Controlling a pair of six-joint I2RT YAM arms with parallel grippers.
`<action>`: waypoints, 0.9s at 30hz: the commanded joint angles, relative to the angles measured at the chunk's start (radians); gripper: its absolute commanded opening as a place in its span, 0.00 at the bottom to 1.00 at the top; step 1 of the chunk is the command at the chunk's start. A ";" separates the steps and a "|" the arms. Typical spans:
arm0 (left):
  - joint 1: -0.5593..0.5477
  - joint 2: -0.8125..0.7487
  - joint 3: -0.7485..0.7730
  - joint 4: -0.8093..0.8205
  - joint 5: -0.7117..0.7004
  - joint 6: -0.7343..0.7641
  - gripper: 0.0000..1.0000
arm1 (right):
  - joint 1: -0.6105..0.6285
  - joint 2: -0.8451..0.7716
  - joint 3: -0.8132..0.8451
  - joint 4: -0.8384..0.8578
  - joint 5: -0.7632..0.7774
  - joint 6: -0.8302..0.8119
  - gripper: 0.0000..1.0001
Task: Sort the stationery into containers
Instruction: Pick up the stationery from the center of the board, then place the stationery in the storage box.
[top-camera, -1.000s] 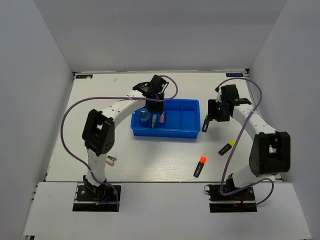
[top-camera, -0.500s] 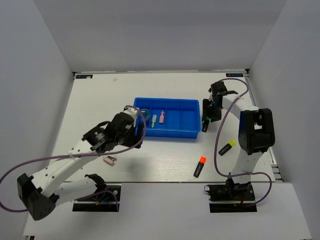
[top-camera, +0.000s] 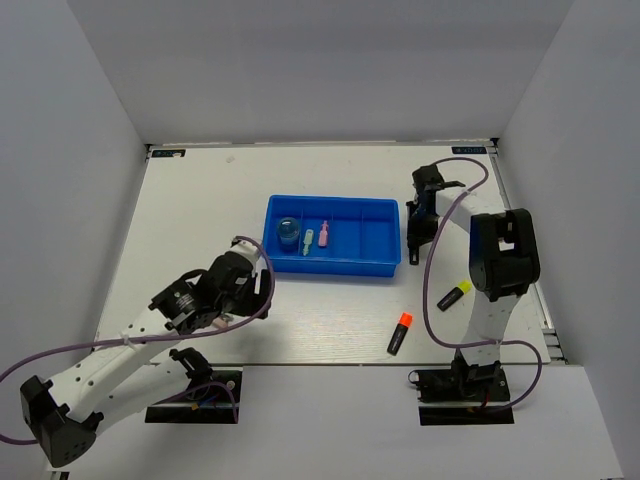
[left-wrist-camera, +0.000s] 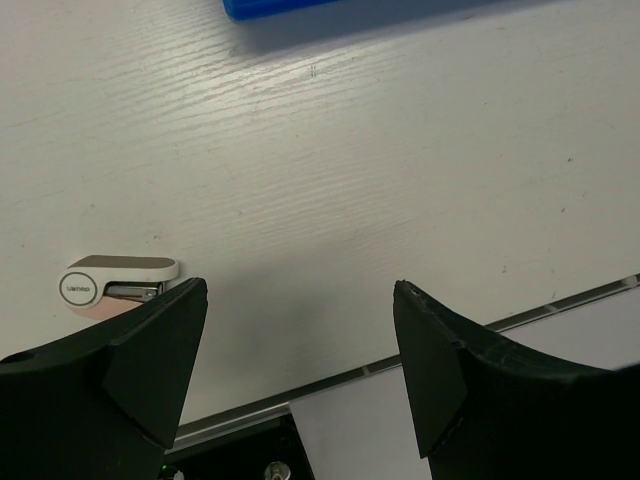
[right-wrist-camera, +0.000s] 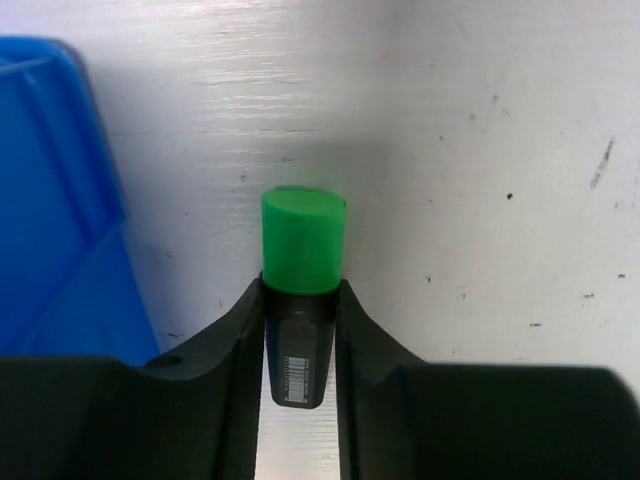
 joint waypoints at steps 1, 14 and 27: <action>-0.002 0.006 -0.008 0.042 0.035 -0.017 0.85 | -0.009 0.024 -0.021 -0.023 0.027 0.013 0.21; -0.004 -0.020 -0.014 0.017 0.033 -0.004 0.85 | -0.058 -0.341 -0.114 0.035 0.022 -0.105 0.00; -0.122 0.112 0.038 0.075 0.020 -0.037 0.84 | 0.161 -0.254 0.097 0.053 -0.546 -0.087 0.00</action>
